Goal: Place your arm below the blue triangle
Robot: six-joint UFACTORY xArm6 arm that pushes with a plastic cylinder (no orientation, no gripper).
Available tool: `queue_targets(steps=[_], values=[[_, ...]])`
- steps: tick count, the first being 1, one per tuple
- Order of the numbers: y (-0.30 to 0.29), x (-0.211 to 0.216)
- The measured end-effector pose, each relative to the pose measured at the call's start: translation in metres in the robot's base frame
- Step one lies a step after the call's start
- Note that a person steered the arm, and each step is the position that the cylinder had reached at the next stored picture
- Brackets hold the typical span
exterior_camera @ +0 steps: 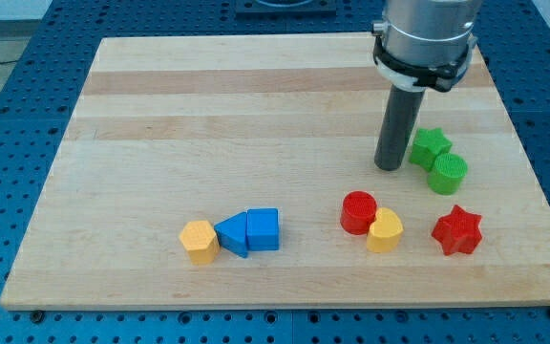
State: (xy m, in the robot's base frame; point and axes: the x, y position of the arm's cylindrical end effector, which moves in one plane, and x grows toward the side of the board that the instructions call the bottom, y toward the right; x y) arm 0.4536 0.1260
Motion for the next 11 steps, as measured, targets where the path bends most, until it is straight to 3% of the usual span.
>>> queue_targets(steps=[5, 7, 9, 10, 11], values=[[0.024, -0.02], [-0.086, -0.012], [-0.285, 0.076], [-0.343, 0.122], [-0.317, 0.15]])
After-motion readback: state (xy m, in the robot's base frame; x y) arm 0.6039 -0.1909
